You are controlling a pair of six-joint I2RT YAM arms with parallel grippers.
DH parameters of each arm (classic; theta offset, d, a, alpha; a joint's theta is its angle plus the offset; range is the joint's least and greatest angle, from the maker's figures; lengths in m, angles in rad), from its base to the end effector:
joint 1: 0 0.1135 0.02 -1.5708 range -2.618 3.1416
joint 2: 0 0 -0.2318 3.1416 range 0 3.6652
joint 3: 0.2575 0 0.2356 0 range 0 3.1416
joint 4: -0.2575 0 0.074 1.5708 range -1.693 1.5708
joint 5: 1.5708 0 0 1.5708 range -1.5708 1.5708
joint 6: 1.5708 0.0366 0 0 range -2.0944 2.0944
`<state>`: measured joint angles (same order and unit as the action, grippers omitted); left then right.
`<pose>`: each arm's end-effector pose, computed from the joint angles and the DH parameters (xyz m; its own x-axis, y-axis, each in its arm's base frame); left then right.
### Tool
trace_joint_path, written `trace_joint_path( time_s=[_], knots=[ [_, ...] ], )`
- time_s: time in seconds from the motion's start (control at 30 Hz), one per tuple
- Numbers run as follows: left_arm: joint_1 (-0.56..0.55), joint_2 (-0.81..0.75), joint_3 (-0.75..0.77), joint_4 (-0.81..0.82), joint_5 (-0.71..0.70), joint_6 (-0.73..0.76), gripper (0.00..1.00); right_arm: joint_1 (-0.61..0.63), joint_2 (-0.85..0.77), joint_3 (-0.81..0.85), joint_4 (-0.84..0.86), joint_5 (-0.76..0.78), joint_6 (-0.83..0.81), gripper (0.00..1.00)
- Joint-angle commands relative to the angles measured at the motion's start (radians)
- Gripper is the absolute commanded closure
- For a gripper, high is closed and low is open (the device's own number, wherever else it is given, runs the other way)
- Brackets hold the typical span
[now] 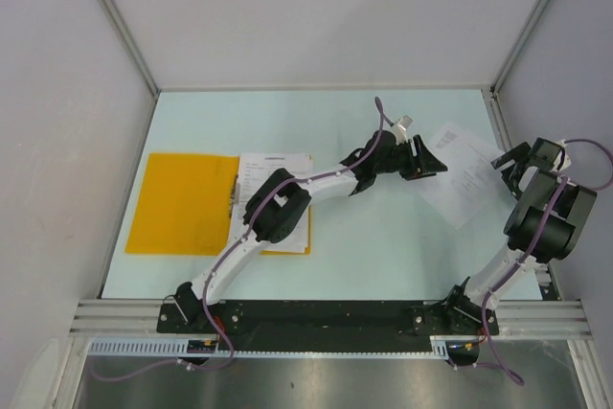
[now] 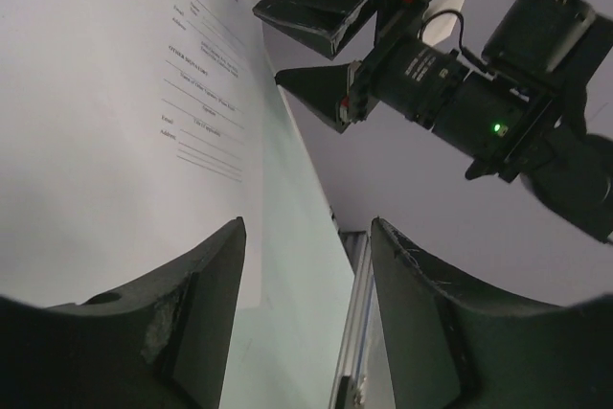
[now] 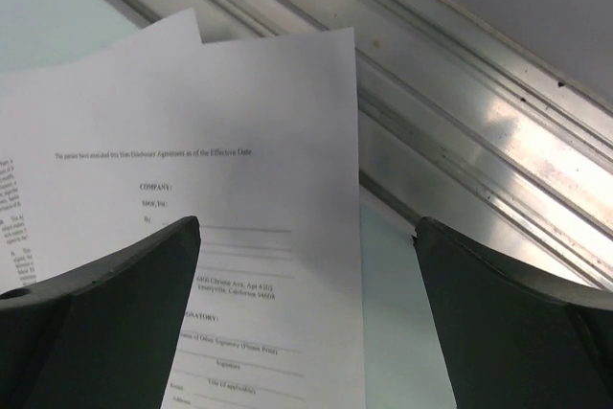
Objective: Put the files into the folder
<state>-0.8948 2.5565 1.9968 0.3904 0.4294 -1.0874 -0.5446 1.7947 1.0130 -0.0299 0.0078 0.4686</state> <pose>0.3284 -0.4338 0.1533 -0.9043 -0.1592 -0.3960 0.3557 0.2320 -0.9054 0.3006 -0.1824 0.1414 -0.3175 0.7203 -0.6167 0.7465 0.5909 0.3058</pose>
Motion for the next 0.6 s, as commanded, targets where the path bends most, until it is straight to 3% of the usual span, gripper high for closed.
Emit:
trace_joint_path(
  time_s=[0.0,0.27,0.57],
  knots=[
    [-0.006,0.074,0.108,0.082,-0.038,-0.207,0.40,-0.028,0.054,0.027,0.071,-0.055,0.068,0.00],
    [-0.006,0.108,0.114,-0.033,-0.150,-0.299,0.42,-0.031,0.129,0.044,0.149,-0.146,0.108,0.00],
    [-0.004,0.146,0.122,-0.097,-0.138,-0.328,0.45,-0.031,0.164,0.055,0.271,-0.230,0.153,0.01]
  ],
)
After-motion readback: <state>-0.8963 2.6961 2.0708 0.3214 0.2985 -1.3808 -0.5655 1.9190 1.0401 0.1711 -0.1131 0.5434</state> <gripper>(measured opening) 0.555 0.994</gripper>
